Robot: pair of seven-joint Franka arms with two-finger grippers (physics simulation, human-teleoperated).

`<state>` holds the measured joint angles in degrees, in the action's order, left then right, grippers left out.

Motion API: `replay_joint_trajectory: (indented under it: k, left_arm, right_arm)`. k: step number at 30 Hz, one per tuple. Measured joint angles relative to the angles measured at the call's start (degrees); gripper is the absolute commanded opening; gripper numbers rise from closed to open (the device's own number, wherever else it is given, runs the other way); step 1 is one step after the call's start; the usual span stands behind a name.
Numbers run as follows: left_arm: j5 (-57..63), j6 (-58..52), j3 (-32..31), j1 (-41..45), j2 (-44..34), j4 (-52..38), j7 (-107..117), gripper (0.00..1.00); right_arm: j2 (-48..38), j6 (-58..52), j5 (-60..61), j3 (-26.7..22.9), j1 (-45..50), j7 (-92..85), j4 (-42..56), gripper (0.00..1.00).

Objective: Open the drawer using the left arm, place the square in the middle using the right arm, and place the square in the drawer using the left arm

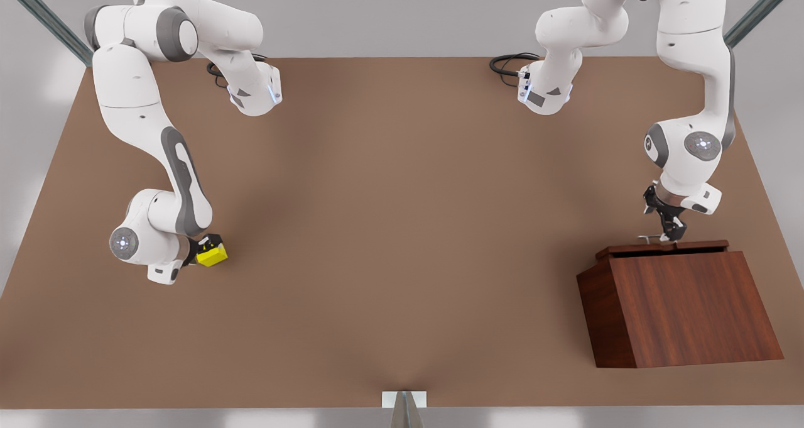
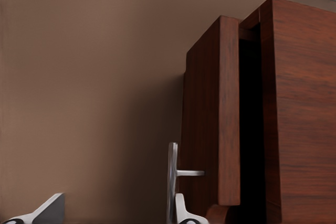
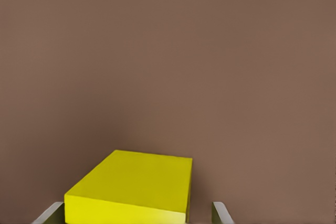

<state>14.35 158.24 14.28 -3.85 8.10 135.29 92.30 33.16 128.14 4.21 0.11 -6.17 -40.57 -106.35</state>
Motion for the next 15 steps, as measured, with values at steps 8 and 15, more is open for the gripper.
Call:
replay_joint_trajectory:
  k: [8, 15]
  left_arm:
    - [1.8, -4.5, -0.2, 0.1, -1.6, -0.2, 0.0, 1.0]
    - [2.1, -9.1, -0.9, 0.1, -3.3, -0.9, 0.0, 1.0]
  right_arm:
    - [1.1, 1.5, -0.3, 0.0, -0.5, -2.8, -0.2, 0.77]
    - [1.1, 1.2, -0.1, 0.0, -0.4, -4.5, 0.1, 0.78]
